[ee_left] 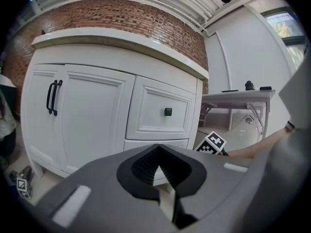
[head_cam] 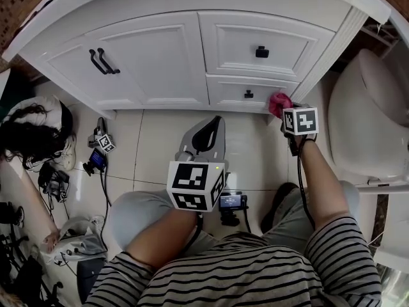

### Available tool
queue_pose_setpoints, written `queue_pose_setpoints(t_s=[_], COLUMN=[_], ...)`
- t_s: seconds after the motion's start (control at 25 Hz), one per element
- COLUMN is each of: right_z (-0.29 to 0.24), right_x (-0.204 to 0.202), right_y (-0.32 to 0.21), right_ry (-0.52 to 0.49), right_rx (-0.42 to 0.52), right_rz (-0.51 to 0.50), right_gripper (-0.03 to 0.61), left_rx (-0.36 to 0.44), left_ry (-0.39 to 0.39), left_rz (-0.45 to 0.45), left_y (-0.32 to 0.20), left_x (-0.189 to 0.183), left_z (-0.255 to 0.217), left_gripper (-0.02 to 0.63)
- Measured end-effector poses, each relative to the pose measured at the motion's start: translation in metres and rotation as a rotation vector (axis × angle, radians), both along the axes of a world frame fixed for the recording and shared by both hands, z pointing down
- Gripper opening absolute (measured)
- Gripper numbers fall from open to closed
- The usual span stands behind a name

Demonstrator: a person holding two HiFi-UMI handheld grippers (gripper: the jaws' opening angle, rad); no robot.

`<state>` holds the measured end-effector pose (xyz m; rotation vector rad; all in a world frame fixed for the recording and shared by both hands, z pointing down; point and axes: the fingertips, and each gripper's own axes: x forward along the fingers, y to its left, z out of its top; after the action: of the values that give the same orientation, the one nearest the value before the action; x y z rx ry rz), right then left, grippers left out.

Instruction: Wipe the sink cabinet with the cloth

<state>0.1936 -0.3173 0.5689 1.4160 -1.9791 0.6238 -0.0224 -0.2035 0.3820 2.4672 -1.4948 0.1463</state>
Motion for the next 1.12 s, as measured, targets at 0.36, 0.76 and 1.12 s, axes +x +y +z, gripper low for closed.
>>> queue_pose_setpoints(t_s=[0.36,0.76,1.12], right_z=[0.044,0.077,0.05], right_x=[-0.204,-0.092,-0.007], right_y=[-0.002,-0.021,-0.005], right_ry=[-0.081,0.026,0.053], right_rx=[0.031,-0.031,-0.049], right_rz=[-0.359,-0.145,0.022], right_gripper=[0.064,0.064,0.066], left_rx=[0.003,-0.014,0.042], left_ry=[0.03,0.038,-0.041], left_rz=[-0.004,-0.005,0.004], left_y=[0.004,-0.005,-0.002], left_x=[-0.008,-0.009,0.004], left_z=[-0.003,0.001,-0.007], left_gripper=[0.002,0.002,0.002])
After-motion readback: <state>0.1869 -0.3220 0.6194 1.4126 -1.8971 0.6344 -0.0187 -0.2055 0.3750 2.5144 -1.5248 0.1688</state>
